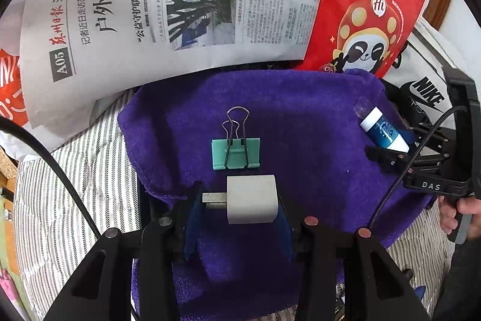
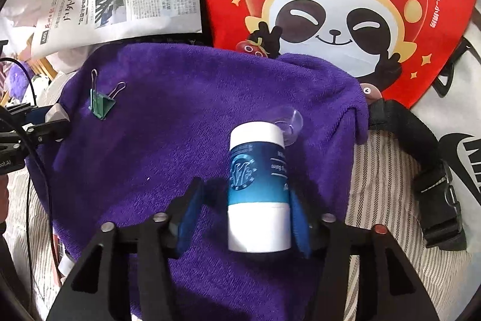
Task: Organize rigid objects
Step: 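Lower the bottle upright onto the towel and open the right tool, then lower the charger onto the towel beside the clip and open the left tool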
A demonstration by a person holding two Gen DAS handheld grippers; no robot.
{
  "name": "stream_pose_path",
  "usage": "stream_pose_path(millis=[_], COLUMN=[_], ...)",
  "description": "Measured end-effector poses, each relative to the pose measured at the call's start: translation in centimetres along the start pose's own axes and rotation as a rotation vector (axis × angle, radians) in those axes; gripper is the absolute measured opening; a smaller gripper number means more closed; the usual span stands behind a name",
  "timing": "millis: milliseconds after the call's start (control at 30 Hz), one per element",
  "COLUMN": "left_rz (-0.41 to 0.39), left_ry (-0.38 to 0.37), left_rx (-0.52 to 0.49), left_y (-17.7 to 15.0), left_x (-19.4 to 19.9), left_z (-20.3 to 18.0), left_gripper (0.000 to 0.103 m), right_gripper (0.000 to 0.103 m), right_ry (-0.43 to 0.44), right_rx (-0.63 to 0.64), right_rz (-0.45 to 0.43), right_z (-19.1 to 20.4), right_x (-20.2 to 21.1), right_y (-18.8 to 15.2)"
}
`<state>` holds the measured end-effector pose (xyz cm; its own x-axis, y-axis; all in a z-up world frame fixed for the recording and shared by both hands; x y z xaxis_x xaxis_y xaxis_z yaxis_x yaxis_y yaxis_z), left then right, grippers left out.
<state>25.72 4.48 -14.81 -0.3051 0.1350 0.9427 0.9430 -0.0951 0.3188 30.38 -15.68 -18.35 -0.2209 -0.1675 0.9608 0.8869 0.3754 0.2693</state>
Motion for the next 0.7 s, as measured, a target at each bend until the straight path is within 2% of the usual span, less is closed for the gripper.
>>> stream_pose_path(millis=[167, 500, 700], left_rz=[0.011, 0.009, -0.001], left_ry=[0.014, 0.043, 0.123], left_rx=[-0.018, 0.011, -0.041], left_y=[0.0, 0.3, 0.2], left_x=[-0.6, -2.3, -3.2], left_z=[-0.4, -0.6, -2.0], left_gripper=[0.042, 0.042, 0.042], right_gripper=[0.061, 0.066, 0.066], right_ry=[-0.011, -0.006, -0.014], right_rx=[-0.006, -0.025, 0.006], right_rz=[-0.023, -0.105, -0.116], right_z=[0.0, -1.5, -1.1], right_x=[1.5, 6.0, 7.0], right_y=[0.2, 0.2, -0.2])
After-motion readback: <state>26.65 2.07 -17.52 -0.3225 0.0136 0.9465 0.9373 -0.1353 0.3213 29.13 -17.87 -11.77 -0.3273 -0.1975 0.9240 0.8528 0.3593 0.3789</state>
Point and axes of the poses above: each gripper's, at about its wrist camera, not at the fingertips, and x roughly against the way its jaws point, z to its left, y to its top, the point moved 4 cm from there along -x, roughly the way its jaws point, and after that the axes turned 11 degrees about z, right-handed, at the moved point
